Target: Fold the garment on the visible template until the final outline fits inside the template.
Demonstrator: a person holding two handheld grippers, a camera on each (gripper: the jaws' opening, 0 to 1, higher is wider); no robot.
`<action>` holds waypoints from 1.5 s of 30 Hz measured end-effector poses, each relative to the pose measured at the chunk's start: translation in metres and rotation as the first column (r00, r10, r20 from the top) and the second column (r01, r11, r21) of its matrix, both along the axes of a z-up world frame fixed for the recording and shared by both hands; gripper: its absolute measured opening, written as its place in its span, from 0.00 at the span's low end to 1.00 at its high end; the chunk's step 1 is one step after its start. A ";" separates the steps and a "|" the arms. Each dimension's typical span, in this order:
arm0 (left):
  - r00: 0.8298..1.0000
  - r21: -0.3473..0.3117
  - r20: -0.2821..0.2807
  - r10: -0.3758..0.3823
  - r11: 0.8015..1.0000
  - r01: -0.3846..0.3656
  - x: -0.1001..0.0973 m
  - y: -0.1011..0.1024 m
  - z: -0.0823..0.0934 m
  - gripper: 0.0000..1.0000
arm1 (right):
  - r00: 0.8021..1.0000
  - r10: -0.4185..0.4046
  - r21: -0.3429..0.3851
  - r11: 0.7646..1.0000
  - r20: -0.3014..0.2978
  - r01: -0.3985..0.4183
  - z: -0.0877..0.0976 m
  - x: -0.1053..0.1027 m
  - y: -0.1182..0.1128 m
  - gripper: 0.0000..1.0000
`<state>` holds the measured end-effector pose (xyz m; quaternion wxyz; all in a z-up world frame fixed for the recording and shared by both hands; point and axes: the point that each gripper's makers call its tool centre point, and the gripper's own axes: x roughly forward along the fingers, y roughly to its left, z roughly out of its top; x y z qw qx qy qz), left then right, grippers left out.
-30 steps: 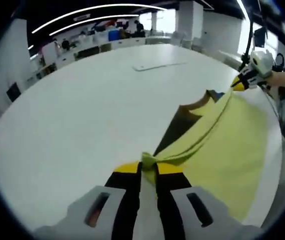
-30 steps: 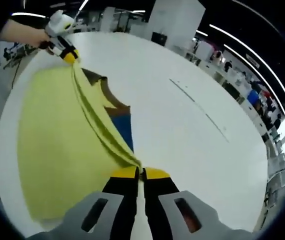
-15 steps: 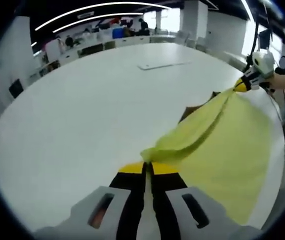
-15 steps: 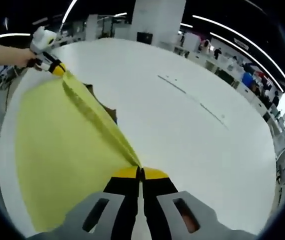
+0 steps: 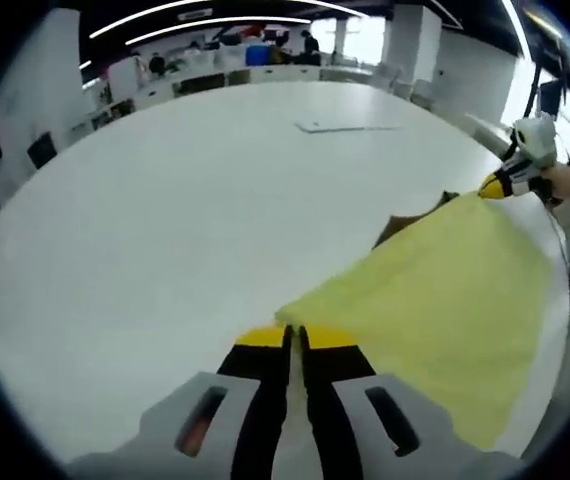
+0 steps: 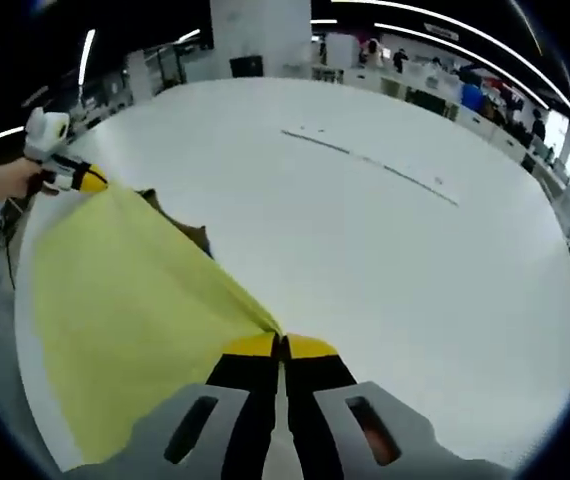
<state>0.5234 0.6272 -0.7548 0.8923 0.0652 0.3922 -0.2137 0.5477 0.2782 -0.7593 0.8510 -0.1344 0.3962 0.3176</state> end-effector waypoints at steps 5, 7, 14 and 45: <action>1.000 0.000 -0.001 0.005 1.000 -0.005 0.000 0.000 0.000 0.01 | 0.999 -0.035 0.016 0.999 -0.015 0.035 -0.001 0.000 -0.001 0.04; 1.000 0.004 -0.001 0.005 1.000 -0.005 0.000 0.000 0.000 0.01 | 0.999 -0.038 0.008 0.999 -0.011 0.038 -0.001 -0.001 -0.001 0.05; 1.000 0.011 -0.003 0.006 1.000 -0.006 0.001 0.001 0.001 0.02 | 0.998 -0.064 -0.009 0.998 0.003 0.064 -0.002 0.003 -0.005 0.05; 0.998 -0.075 0.029 0.057 0.996 -0.055 -0.005 0.000 0.030 0.11 | 0.990 -0.123 0.013 0.992 0.074 0.123 0.036 -0.018 -0.019 0.07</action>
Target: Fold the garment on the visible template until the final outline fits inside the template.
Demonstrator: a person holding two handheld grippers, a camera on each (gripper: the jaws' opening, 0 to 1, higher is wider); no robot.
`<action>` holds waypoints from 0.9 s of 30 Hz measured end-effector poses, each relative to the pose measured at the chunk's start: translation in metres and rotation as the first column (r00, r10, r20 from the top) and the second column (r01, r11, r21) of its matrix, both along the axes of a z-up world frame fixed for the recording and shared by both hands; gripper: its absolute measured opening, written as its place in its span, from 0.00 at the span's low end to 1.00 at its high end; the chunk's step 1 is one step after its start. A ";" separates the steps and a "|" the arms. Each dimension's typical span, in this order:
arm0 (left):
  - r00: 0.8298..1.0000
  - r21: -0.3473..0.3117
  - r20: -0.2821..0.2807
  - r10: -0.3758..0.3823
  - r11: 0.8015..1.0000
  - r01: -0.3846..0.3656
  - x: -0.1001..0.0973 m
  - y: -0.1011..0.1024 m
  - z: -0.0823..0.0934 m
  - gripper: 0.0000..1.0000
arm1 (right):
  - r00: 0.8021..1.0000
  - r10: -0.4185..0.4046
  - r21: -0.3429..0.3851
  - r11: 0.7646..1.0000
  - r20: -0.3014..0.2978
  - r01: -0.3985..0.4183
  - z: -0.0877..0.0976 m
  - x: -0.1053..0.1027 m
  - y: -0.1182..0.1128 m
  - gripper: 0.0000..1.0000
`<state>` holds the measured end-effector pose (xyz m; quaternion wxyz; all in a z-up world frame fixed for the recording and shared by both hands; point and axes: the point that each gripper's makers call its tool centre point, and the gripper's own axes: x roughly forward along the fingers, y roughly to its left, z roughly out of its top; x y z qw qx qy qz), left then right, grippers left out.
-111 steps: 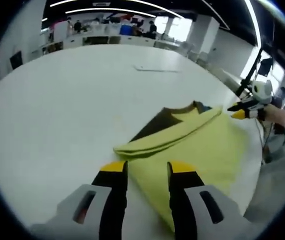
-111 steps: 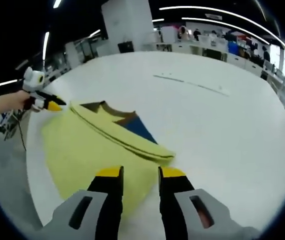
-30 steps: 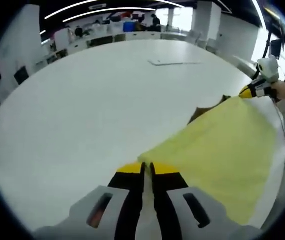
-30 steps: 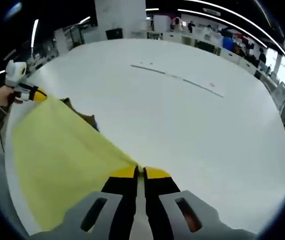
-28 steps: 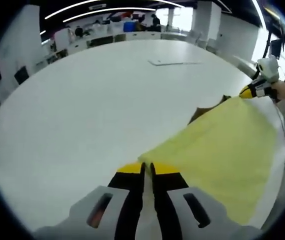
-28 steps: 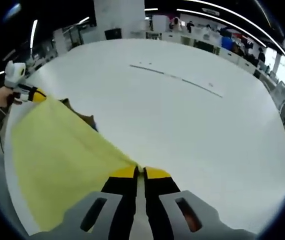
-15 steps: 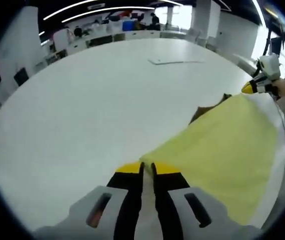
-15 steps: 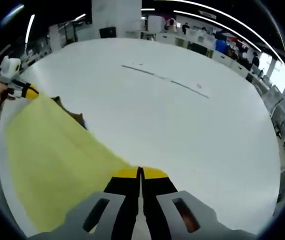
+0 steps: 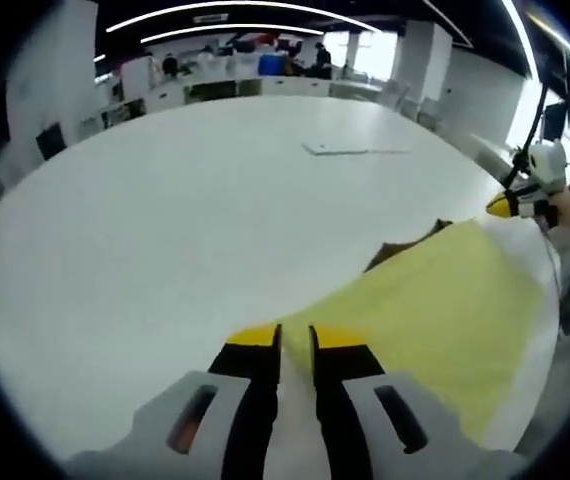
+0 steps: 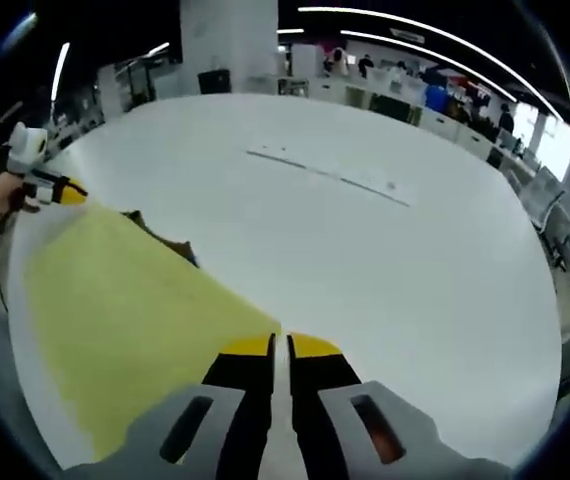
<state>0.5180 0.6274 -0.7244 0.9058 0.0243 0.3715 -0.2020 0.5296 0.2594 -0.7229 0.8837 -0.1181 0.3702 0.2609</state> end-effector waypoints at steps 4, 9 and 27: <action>1.000 -0.039 0.016 -0.001 0.999 0.002 -0.007 -0.003 0.010 0.17 | 1.000 0.011 0.027 1.000 -0.003 -0.011 0.007 -0.012 0.006 0.13; 0.999 -0.086 0.034 -0.023 0.996 0.026 -0.025 -0.009 0.021 0.32 | 0.999 0.039 0.060 0.997 -0.012 -0.038 0.013 -0.032 0.013 0.19; 0.998 -0.115 0.056 -0.030 0.993 0.037 -0.090 -0.010 0.054 0.57 | 0.998 0.055 0.138 0.989 -0.015 -0.052 0.040 -0.105 0.018 0.44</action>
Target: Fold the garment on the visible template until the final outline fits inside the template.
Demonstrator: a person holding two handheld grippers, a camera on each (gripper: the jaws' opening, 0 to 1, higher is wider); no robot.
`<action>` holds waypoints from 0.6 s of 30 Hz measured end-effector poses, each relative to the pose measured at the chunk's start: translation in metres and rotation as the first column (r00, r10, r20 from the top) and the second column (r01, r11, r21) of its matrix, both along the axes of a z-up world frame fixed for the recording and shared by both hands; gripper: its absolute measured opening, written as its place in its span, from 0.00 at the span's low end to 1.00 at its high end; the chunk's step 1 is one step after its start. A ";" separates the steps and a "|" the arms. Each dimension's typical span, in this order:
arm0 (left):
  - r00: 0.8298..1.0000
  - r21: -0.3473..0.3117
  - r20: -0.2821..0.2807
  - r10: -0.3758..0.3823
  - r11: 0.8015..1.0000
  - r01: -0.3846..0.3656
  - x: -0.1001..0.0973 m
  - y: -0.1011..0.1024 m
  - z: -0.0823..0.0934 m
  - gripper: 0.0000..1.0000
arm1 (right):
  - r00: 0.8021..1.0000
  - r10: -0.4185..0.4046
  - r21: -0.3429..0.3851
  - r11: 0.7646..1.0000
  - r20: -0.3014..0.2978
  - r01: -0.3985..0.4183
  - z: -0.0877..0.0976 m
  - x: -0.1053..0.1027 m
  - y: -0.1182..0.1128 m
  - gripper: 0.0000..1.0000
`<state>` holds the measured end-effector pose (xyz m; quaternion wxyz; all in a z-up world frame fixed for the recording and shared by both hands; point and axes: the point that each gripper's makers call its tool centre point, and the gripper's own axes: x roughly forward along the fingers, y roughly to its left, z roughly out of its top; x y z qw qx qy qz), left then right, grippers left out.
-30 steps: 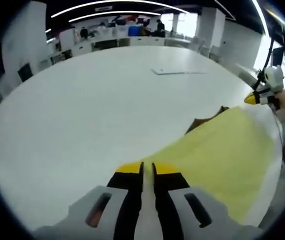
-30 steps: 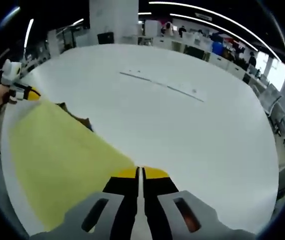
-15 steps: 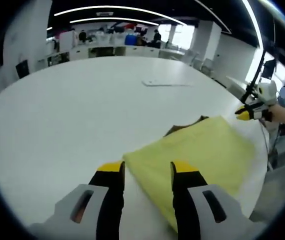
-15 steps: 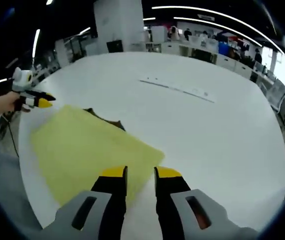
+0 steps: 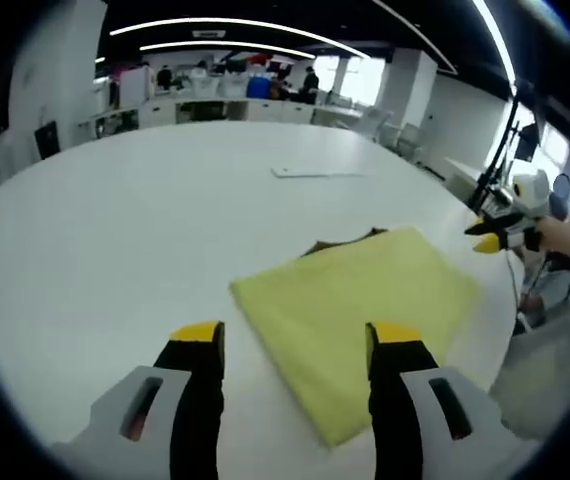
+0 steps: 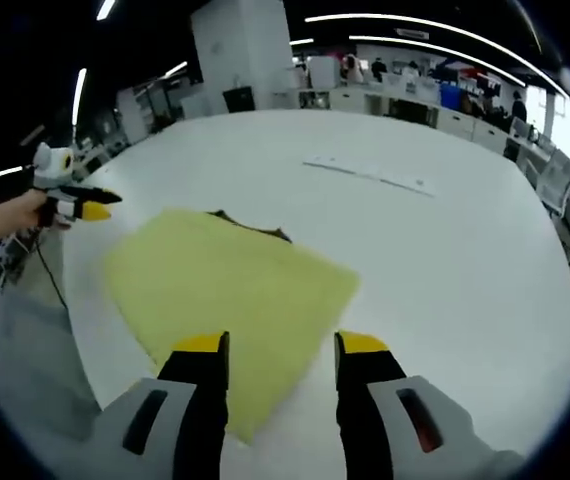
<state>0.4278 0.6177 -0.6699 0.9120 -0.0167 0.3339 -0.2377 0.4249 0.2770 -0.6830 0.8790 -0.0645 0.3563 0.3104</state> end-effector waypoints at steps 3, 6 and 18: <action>1.000 0.006 -0.011 0.000 1.000 0.000 -0.012 0.002 0.005 0.64 | 1.000 0.001 0.005 1.000 0.007 -0.001 0.006 -0.012 -0.002 0.47; 1.000 -0.003 -0.014 -0.001 1.000 0.001 -0.024 0.003 0.012 0.69 | 1.000 -0.009 0.025 1.000 0.022 0.008 0.016 -0.022 -0.004 0.51; 1.000 -0.027 0.006 0.015 1.000 -0.015 -0.067 0.012 0.036 0.75 | 0.999 -0.011 0.053 0.999 0.042 0.009 0.044 -0.063 -0.011 0.67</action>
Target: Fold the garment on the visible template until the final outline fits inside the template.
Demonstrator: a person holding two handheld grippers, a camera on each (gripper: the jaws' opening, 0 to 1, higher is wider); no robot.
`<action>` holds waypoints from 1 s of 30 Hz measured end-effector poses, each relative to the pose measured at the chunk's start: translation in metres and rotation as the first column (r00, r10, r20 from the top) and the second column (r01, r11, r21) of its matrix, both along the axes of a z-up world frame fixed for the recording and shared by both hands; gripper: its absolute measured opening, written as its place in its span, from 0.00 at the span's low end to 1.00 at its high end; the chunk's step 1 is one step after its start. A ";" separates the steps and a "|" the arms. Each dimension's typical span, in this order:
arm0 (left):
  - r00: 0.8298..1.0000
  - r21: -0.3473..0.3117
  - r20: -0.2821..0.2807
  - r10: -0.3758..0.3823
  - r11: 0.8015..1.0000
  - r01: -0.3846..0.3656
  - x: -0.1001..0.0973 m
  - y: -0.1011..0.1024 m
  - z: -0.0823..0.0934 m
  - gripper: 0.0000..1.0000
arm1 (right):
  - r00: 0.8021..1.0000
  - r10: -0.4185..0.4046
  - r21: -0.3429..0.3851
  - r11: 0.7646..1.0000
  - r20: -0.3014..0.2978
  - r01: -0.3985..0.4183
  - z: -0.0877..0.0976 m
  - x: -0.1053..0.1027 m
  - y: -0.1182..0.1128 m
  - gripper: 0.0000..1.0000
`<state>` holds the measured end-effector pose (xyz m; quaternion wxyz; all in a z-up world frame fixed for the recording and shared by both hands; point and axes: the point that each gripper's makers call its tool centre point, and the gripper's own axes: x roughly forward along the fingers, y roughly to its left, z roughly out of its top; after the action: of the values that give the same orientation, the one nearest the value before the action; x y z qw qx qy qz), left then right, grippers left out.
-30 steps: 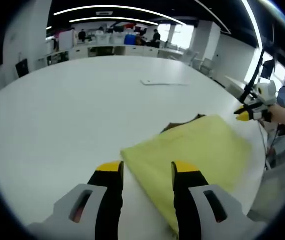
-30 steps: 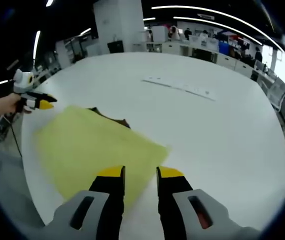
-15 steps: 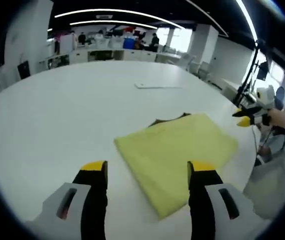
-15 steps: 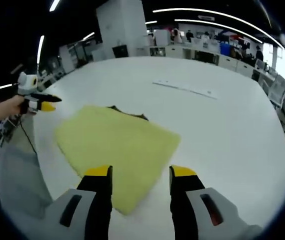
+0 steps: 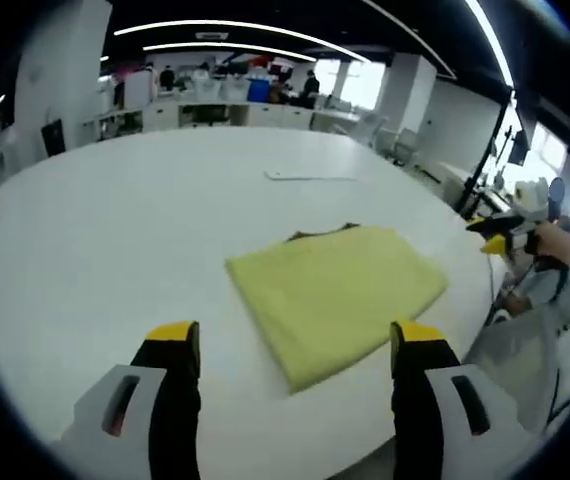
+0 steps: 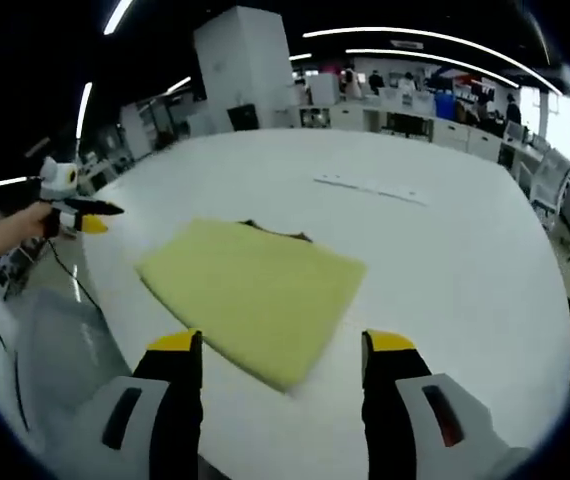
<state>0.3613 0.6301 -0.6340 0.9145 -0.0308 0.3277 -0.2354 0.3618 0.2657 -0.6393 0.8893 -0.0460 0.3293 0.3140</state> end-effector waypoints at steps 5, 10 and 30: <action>1.000 0.004 0.002 -0.014 1.000 0.014 -0.014 0.000 0.007 0.80 | 1.000 0.009 0.005 1.000 0.008 -0.009 0.012 -0.018 0.000 0.73; 0.999 0.024 0.003 -0.046 0.999 0.046 -0.032 0.001 0.014 0.89 | 1.000 0.019 0.011 1.000 0.012 -0.019 0.022 -0.036 -0.001 0.79; 0.999 -0.016 -0.012 -0.032 0.999 0.032 -0.085 0.014 0.033 0.99 | 1.000 -0.015 0.123 0.992 -0.008 0.016 0.040 -0.093 -0.024 0.97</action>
<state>0.2763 0.6443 -0.6009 0.9082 -0.0344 0.3320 -0.2524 0.2691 0.2418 -0.5998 0.8916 0.0128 0.3128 0.3272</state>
